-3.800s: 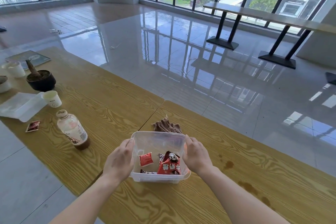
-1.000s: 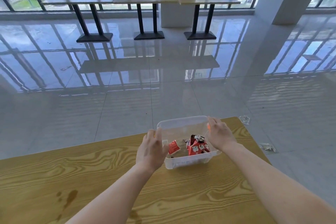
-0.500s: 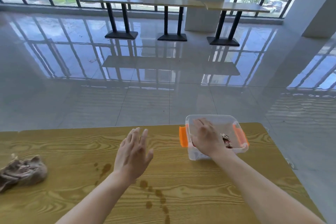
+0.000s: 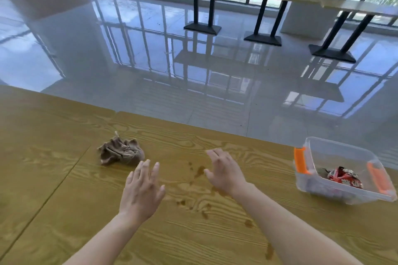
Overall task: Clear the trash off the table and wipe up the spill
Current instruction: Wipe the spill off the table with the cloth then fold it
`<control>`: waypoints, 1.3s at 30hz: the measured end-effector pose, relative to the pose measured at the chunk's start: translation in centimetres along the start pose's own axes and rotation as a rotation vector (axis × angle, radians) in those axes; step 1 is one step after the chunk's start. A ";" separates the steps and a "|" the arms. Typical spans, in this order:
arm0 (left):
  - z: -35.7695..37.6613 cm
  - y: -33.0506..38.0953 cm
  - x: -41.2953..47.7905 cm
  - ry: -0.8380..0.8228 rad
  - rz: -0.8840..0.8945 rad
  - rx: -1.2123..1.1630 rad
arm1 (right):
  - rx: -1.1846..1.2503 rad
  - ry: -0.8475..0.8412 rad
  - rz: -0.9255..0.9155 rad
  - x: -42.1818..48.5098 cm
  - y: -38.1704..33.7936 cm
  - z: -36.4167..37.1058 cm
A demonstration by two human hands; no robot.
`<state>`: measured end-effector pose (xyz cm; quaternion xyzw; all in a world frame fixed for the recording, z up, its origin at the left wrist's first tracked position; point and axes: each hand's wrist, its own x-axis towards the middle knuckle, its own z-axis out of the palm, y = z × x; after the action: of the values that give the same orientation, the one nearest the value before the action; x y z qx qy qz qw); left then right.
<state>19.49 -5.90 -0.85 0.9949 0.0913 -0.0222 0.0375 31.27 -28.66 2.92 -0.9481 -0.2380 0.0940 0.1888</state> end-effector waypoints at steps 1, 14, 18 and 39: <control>0.4 -1.5 -0.4 -0.010 -0.020 0.016 | 0.002 -0.018 -0.017 0.7 -1.3 1.0; 8.7 -14.0 -3.2 -0.116 -0.286 -0.024 | 0.041 -0.108 -0.224 11.2 -14.4 11.9; 9.6 -14.0 -3.7 -0.048 -0.284 -0.041 | -0.059 -0.194 -0.239 14.2 -17.7 14.9; 9.0 -8.9 -4.2 -0.073 0.174 -0.098 | -0.235 -0.134 0.168 -10.3 -7.2 11.8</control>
<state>13.44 1.39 -10.27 0.9945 0.0044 -0.0508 0.0914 16.19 -24.14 -3.99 -0.9718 -0.1795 0.1437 0.0516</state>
